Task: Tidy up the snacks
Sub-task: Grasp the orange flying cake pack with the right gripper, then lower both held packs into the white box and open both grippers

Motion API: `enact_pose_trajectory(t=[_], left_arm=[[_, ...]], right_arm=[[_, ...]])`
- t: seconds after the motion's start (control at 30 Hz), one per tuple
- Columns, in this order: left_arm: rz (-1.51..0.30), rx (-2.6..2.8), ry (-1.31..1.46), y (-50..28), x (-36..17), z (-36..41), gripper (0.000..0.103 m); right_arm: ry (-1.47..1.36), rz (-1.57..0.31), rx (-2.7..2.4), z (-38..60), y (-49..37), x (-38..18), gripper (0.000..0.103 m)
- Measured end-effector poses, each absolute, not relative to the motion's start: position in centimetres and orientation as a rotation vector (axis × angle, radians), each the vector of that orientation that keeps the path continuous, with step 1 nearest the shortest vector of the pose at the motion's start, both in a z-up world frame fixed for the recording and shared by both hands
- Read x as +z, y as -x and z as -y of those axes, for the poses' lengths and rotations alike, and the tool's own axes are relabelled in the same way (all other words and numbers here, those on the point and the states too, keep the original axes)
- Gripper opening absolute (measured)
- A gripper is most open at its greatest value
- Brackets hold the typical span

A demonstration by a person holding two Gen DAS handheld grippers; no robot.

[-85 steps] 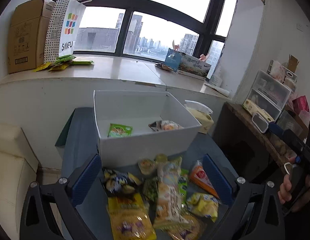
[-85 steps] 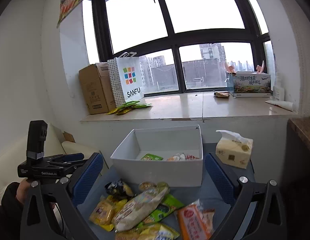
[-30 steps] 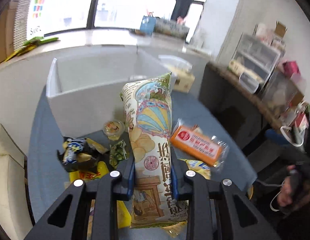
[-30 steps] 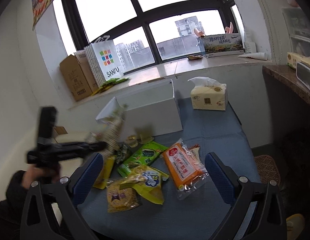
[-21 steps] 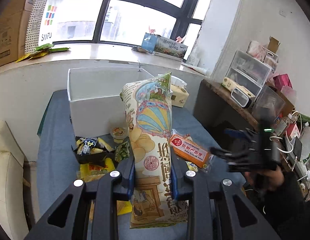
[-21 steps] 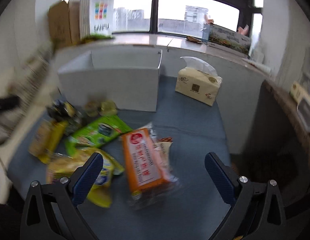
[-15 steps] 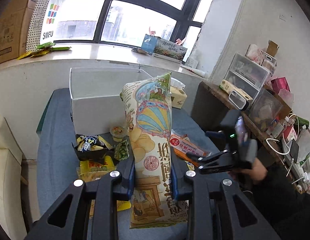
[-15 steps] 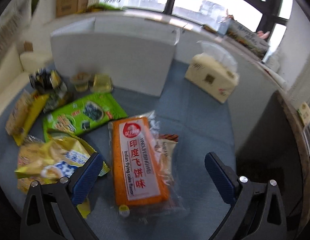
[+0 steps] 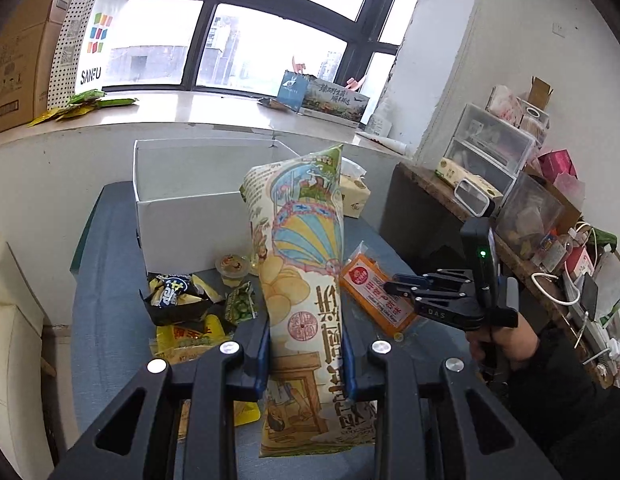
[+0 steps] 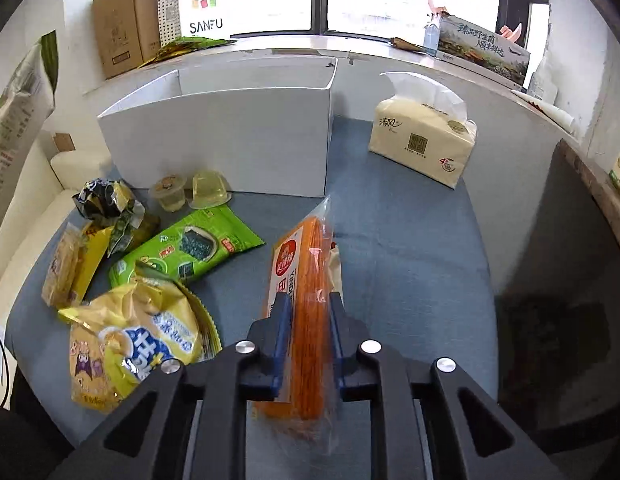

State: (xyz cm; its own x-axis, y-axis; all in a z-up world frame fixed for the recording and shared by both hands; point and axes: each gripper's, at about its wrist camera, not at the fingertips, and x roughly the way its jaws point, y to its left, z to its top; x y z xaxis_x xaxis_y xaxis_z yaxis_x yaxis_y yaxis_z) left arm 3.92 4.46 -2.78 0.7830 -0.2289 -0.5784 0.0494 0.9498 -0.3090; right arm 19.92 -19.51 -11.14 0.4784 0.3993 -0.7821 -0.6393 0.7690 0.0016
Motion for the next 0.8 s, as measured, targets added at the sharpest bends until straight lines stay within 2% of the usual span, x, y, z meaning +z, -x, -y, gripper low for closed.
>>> enact_pose_trajectory(t=[0.17,0.23,0.53,0.8], left_arm=[[-0.650,-0.152,0.288,-3.8,-2.6,-4.6,0.031],[-0.648,-0.152,0.292,-3.8,-2.6,-4.6,0.031],[-0.616,-0.150,0.313,-4.3,-1.9,-5.4,0.031],[-0.553,-0.137,0.374,-8.9,0.9,-8.5,0.031]], right_arm=[[0.241,-0.852,0.715,19.8,-18.8,-10.0,0.012],[0.230,-0.821,0.721,19.8,-18.1,-9.0,0.005],[0.138,-0.692,0.797,18.9,-16.9,-3.5,0.003],[-0.017,-0.640,0.905,16.2,-20.7,2.0,0.003]])
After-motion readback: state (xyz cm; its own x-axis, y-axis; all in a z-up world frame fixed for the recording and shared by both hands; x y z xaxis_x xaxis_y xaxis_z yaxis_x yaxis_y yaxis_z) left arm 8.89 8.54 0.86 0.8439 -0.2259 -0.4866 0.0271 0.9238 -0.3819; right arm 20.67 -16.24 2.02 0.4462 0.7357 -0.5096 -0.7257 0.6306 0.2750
